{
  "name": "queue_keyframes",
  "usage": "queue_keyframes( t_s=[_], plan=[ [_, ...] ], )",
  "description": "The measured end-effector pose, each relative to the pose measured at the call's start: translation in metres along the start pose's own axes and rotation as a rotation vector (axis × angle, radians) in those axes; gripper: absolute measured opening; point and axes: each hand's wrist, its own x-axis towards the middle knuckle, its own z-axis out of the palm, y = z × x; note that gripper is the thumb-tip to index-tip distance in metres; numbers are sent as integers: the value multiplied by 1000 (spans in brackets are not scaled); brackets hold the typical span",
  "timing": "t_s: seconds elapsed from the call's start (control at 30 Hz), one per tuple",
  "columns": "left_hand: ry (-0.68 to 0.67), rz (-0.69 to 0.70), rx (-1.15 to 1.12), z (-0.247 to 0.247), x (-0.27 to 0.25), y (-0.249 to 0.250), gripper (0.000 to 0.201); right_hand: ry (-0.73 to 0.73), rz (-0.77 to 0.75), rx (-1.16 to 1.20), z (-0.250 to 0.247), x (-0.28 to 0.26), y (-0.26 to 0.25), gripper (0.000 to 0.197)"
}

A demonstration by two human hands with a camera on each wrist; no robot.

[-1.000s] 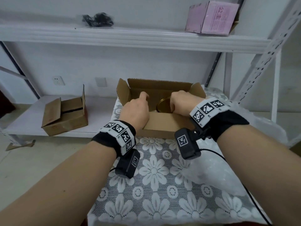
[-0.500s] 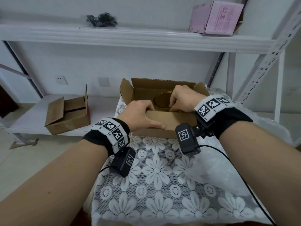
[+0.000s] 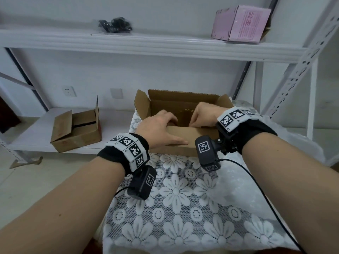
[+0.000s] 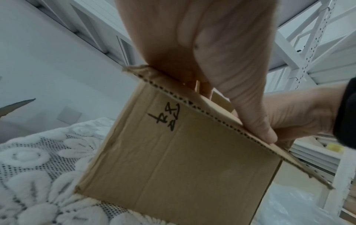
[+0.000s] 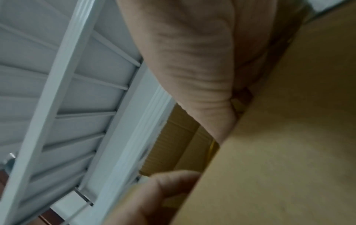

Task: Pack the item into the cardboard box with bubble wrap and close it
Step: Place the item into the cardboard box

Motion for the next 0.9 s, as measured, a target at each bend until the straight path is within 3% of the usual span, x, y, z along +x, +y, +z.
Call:
queue_keyframes(
  t_s=[0.17,0.37,0.53,0.7,0.9],
  plan=[
    [-53,-4,124,-2,6,6,74,123,51,-27,1,7,5,23],
    [-68,-66,101,-2,9,5,74,136,72,-32,9,14,-1,25],
    [-82,-111,62,-7,6,13,74,147,-47,38,6,-7,4,17],
    [64,-82,-89,-19,2,33,60,465,-67,191,-21,-39,14,18],
    [325,34,-253,-17,3,72,12,698,-64,388,-40,-70,39,16]
  ],
)
